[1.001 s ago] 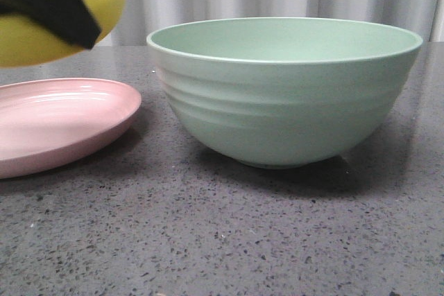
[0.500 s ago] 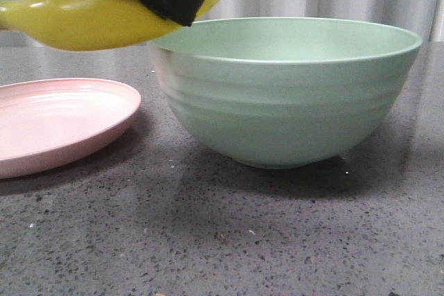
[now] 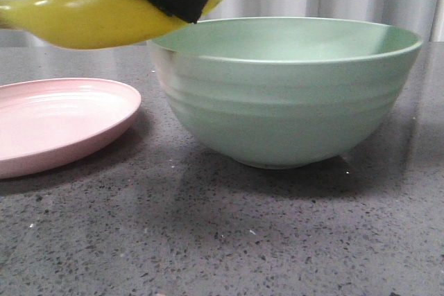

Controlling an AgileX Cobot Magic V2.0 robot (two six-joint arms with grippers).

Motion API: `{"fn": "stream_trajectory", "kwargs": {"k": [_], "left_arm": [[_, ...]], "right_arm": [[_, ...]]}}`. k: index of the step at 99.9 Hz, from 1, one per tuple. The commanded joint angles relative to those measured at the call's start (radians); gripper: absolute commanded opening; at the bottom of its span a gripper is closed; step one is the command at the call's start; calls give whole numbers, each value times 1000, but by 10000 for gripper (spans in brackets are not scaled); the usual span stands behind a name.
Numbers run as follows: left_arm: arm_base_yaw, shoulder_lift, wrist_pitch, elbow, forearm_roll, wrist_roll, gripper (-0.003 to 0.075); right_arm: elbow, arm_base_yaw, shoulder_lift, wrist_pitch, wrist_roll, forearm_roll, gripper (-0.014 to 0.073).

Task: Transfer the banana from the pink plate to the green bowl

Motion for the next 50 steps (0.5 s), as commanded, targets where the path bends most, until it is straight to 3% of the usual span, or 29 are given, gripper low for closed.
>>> {"fn": "stream_trajectory", "kwargs": {"k": [1,50], "left_arm": [[-8,-30,-72,-36,-19,-3,197],[-8,-30,-72,-36,-21,-3,197]], "right_arm": [[-65,23,17,-53,-16,44,375],[-137,34,108,-28,-49,98,375]]}}
